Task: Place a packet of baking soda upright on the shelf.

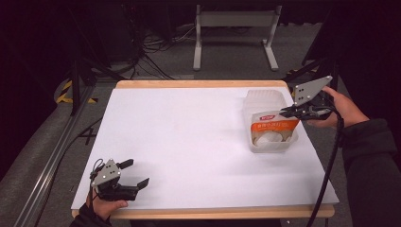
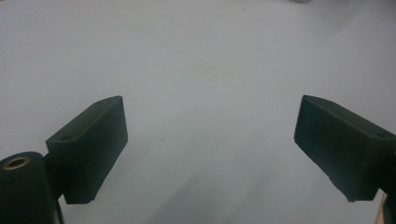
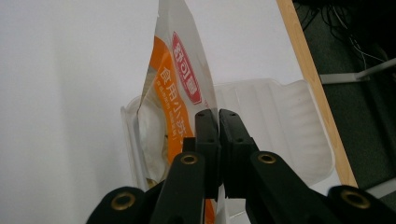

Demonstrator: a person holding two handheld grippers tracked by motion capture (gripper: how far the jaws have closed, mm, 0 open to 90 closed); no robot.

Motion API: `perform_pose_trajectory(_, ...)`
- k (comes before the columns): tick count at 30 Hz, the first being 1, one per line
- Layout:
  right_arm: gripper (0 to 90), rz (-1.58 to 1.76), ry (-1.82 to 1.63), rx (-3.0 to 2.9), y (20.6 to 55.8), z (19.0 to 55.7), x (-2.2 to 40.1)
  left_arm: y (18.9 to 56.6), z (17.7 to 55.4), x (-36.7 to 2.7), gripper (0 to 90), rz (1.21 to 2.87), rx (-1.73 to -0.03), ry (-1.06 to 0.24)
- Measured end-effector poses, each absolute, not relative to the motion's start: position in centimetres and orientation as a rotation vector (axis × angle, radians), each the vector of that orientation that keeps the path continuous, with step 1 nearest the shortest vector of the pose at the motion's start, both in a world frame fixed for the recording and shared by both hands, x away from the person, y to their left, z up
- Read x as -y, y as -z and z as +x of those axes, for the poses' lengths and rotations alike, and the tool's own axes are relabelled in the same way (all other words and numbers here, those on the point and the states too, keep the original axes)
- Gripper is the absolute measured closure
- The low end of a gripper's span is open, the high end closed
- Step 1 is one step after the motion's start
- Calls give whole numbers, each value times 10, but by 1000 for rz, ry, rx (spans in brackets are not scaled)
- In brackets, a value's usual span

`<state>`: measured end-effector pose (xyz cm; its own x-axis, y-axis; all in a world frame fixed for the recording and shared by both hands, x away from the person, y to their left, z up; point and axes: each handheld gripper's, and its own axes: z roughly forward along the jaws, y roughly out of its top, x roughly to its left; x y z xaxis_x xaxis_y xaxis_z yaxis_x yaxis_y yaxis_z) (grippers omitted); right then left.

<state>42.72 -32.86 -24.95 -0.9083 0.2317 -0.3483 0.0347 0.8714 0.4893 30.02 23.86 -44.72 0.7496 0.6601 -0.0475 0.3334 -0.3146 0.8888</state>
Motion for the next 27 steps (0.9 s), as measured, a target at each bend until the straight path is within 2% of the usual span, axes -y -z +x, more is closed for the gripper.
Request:
perform_pose_trajectory(16, 802, 326, -790, -2541, 251, 416, 329, 448, 303, -243, 104, 1914, -771, -408)
perform_pose_trajectory(27, 670, 465, -903, -2414, 245, 400, 329, 447, 304, -242, 104, 1911, -771, -404)
